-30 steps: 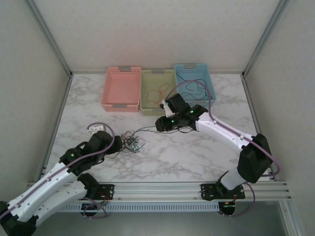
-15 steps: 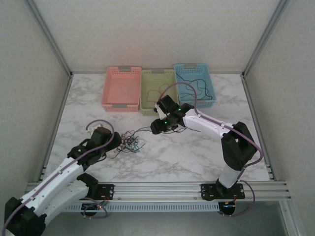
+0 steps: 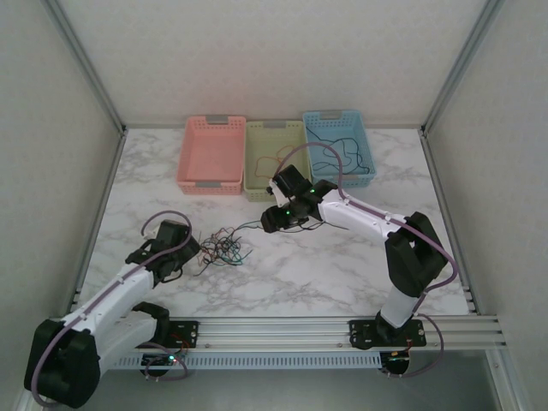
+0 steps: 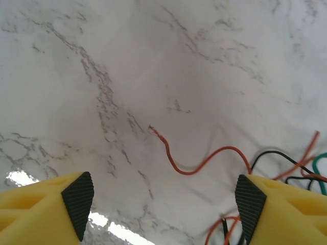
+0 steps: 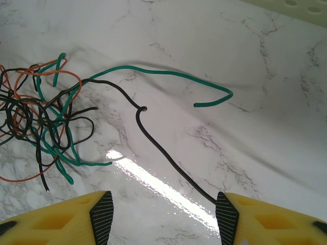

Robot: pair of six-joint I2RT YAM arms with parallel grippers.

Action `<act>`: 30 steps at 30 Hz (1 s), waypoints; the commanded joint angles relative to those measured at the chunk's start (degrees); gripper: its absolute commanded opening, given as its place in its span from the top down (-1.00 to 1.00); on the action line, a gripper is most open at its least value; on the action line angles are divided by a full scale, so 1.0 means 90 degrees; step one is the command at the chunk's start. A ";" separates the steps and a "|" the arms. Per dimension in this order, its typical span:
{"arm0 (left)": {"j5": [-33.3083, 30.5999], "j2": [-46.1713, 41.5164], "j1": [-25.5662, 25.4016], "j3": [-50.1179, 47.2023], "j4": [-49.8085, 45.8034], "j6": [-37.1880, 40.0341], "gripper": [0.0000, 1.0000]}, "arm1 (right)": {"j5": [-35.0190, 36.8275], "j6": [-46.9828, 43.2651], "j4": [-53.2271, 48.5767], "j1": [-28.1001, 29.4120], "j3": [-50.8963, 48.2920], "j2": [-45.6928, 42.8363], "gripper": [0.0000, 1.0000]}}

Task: Untangle the cables

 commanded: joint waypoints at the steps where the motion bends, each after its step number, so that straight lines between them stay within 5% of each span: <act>1: 0.0022 0.0234 0.0066 -0.0118 0.0721 -0.0169 -0.39 | 0.0011 -0.0048 -0.0024 0.0034 -0.0098 -0.0302 -0.16; 16: -0.0310 0.0879 0.0076 0.0024 0.1086 -0.0110 0.19 | 0.0144 0.0018 -0.0016 0.0036 -0.0362 -0.0556 -0.15; 23: -0.0433 0.0893 0.0075 0.0022 0.1086 -0.0083 0.60 | 0.0185 0.0026 -0.0026 0.0032 -0.0474 -0.0673 -0.15; 26: -0.0522 0.0757 0.0076 0.0027 0.1042 -0.0054 0.97 | 0.0243 0.0033 -0.0030 0.0032 -0.0489 -0.0726 -0.15; 30: -0.0493 0.0408 0.0076 0.0174 0.0685 0.0151 1.00 | 0.0458 -0.0026 -0.0056 0.0032 -0.0542 -0.0833 -0.14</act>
